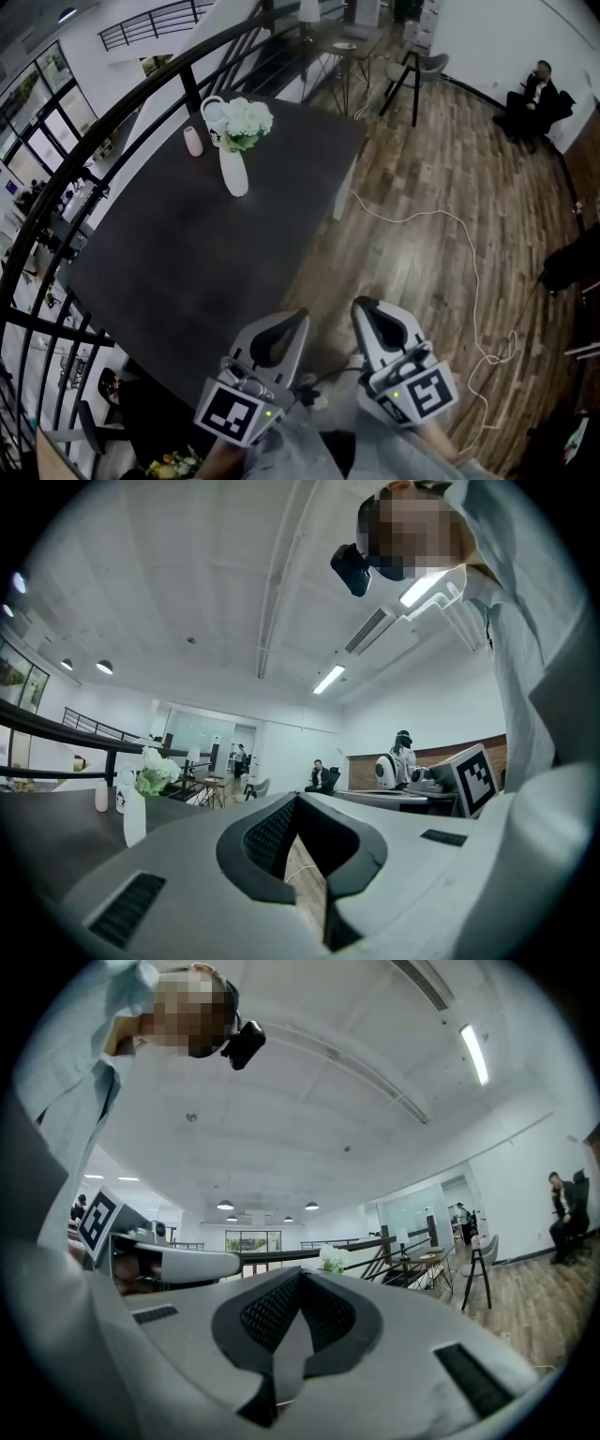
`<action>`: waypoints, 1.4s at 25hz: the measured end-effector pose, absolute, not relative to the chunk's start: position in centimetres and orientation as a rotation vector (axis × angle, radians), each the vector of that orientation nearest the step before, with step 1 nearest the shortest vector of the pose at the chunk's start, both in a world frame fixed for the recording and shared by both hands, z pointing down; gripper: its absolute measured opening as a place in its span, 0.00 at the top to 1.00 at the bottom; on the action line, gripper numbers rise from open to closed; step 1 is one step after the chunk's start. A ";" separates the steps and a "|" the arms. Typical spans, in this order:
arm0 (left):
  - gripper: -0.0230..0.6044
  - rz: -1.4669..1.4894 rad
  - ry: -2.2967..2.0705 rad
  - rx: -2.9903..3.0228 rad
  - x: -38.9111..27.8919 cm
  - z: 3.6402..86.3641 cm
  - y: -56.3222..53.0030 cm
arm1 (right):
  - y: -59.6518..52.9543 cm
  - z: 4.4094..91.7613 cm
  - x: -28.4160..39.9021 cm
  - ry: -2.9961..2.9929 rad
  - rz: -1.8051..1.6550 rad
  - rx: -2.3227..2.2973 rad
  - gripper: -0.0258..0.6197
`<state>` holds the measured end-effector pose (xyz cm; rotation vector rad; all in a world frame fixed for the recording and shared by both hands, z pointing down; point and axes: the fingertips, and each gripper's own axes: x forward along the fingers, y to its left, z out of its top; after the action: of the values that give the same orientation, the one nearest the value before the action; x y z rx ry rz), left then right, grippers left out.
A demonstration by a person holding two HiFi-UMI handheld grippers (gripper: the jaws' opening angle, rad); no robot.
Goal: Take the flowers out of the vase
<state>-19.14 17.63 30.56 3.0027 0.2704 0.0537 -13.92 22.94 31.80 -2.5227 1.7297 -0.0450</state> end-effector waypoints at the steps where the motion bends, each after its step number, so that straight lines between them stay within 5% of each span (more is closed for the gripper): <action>1: 0.97 0.053 0.264 3.003 -18.8 30.6 17.4 | 22.7 31.9 -13.6 1.738 -0.042 -2.520 0.96; 35: 0.97 -0.038 -0.385 2.983 2.9 30.4 12.5 | 14.6 32.6 8.5 2.279 -0.062 -2.045 0.96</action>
<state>2.86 12.53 30.44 2.9834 -0.3847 -0.0380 8.48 14.59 32.65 -2.0447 2.2788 -0.0622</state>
